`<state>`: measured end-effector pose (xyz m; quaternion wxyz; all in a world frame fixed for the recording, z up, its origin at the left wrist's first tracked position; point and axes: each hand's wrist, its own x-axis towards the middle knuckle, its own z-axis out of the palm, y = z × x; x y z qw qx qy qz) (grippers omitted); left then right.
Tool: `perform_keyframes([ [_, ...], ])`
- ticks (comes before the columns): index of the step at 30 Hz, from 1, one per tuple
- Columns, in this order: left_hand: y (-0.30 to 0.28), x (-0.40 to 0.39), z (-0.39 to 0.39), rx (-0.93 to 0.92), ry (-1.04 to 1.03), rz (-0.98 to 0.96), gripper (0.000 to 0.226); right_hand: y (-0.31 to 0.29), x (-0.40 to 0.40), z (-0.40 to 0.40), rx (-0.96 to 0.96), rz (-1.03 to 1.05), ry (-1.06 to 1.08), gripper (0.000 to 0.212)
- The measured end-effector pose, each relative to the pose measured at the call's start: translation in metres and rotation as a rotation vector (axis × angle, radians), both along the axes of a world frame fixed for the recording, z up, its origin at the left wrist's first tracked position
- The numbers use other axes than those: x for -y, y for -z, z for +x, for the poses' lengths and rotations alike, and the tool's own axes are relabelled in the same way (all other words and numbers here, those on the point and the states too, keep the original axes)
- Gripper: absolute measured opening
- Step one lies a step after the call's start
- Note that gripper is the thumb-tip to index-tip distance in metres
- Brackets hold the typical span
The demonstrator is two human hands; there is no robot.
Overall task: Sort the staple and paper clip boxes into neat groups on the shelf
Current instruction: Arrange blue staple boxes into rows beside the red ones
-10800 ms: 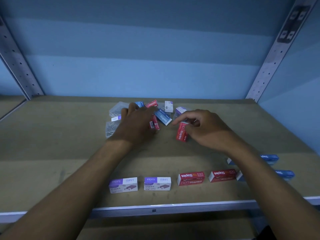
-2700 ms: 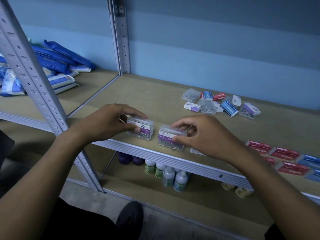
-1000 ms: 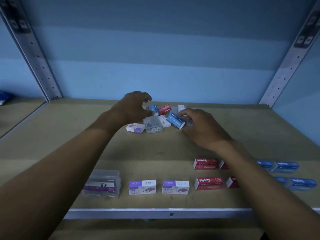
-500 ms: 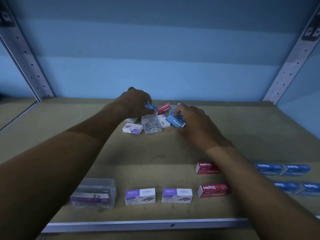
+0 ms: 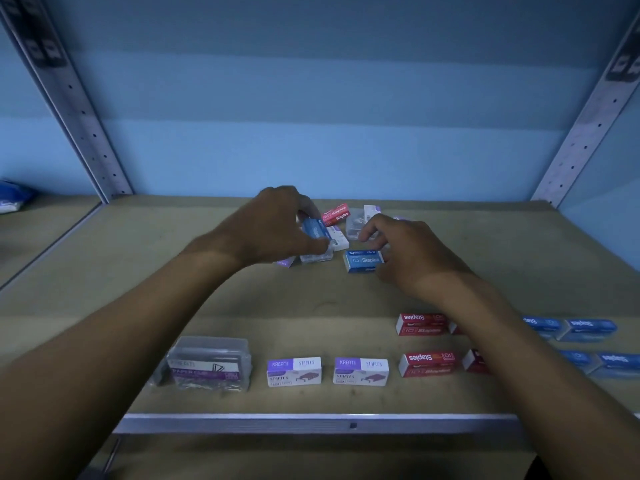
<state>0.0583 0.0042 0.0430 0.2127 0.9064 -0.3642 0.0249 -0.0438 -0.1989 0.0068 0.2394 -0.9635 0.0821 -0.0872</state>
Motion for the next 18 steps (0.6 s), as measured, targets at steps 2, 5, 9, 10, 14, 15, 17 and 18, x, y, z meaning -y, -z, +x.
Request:
perform_keyframes([
  [2,0.0,-0.007,-0.023,-0.035,-0.011,-0.012,0.045,-0.001,-0.001,-0.005,-0.011,0.003,-0.003,0.047],
  [5,0.004,-0.013,-0.05,-0.128,-0.037,-0.014,0.044,-0.003,-0.002,-0.013,-0.055,0.009,-0.023,0.048],
  [9,0.019,-0.018,-0.063,-0.17,-0.076,-0.036,0.04,-0.002,-0.005,-0.022,-0.075,-0.028,-0.091,0.047],
  [10,0.022,-0.019,-0.063,-0.162,-0.075,-0.049,0.039,-0.002,-0.006,-0.023,-0.069,-0.044,-0.105,0.045],
  [14,0.033,-0.018,-0.064,-0.122,-0.056,-0.061,0.041,-0.003,-0.006,-0.031,-0.044,-0.045,-0.118,0.04],
  [15,0.034,-0.018,-0.064,-0.115,-0.052,-0.068,0.042,-0.003,-0.006,-0.032,-0.038,-0.043,-0.12,0.04],
  [17,0.032,-0.021,-0.064,-0.135,-0.048,-0.087,0.045,-0.004,-0.006,-0.035,-0.027,-0.041,-0.128,0.037],
  [18,0.031,-0.023,-0.064,-0.166,-0.049,-0.099,0.045,-0.005,-0.006,-0.036,-0.023,-0.038,-0.132,0.034],
])
